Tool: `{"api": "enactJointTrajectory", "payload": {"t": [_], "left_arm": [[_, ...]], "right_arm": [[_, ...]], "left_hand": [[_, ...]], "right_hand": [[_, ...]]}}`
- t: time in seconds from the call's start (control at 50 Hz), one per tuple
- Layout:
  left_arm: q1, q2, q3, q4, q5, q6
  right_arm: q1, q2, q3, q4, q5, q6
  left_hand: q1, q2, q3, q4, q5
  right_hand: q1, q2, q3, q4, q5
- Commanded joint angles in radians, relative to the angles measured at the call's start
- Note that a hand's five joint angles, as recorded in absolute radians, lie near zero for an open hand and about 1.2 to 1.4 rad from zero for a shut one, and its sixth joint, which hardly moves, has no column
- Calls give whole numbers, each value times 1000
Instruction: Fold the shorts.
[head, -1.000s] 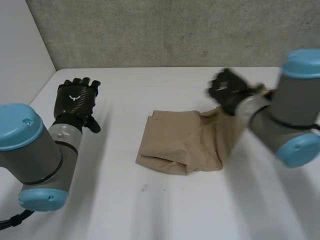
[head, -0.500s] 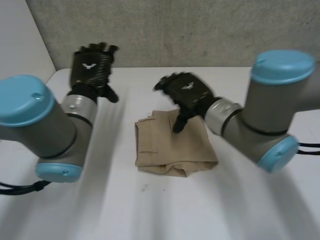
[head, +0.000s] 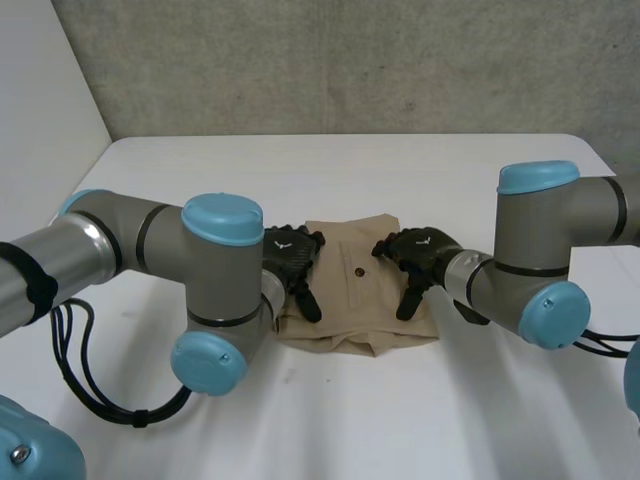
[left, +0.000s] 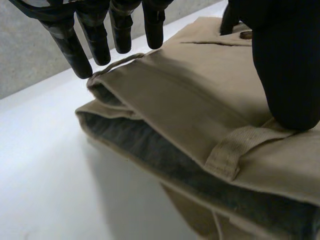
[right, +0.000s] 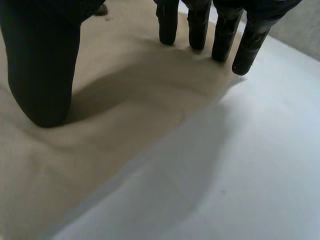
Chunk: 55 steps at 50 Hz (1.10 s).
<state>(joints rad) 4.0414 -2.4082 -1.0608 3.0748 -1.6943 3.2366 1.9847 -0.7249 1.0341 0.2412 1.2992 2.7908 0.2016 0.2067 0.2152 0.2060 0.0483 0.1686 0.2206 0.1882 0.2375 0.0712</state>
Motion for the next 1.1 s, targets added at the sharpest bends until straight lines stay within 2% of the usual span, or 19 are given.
{"api": "enactJointTrajectory", "payload": {"t": [0.02,0.16,0.2,0.28,0.3,0.36,0.46,0.74,0.82,0.9,0.92,1.0,1.1], "left_arm": [[-4,52,-11,2,-2,3],[1,314,-77,-2,1,2],[11,417,-103,-5,1,2],[89,579,-126,-71,1,-1],[135,639,-125,-124,1,-7],[191,692,-116,-197,4,-24],[295,742,-96,-301,15,-53],[301,773,-133,-306,76,-84],[298,775,-159,-286,76,-86],[298,776,-174,-246,74,-84],[298,776,-180,-234,74,-84],[297,781,-194,-214,76,-83],[294,782,-205,-197,74,-81]], "right_arm": [[3,-82,3,9,11,-20],[-4,-287,40,-13,20,35],[-7,-362,58,-45,54,93],[-38,-507,76,-103,211,159],[-53,-554,70,-99,266,159],[-76,-616,55,-21,321,141],[-87,-628,40,69,315,136],[-79,-628,41,79,310,133],[-76,-623,64,64,258,93],[-72,-571,113,63,119,10],[-66,-533,133,59,56,-25],[-28,-429,161,32,-75,-86],[26,-237,162,-69,-113,-91]], "left_hand": [[12,7,-2,8,-9],[-6,-11,-19,-10,-27],[-20,-25,-34,-25,-42],[-20,-26,-34,-25,-42],[-9,-14,-22,-13,-30],[-6,-11,-19,-10,-27],[-23,-28,-37,-28,-45],[-27,-32,-41,-31,-48],[-27,-32,-41,-31,-48],[-27,-32,-41,-31,-48],[-27,-32,-41,-31,-48],[-27,-32,-41,-31,-48],[-27,-32,-41,-31,-48]], "right_hand": [[6,-46,-14,-63,-71],[6,-46,-14,-63,-71],[6,-46,-14,-63,-71],[6,-46,-14,-63,-71],[6,-46,-14,-63,-71],[6,-46,-14,-63,-71],[6,-46,-14,-63,-71],[6,-46,-14,-63,-71],[6,-46,-14,-63,-71],[6,-46,-14,-63,-71],[6,-46,-14,-63,-71],[6,-46,-14,-63,-71],[6,-46,-14,-63,-71]]}}
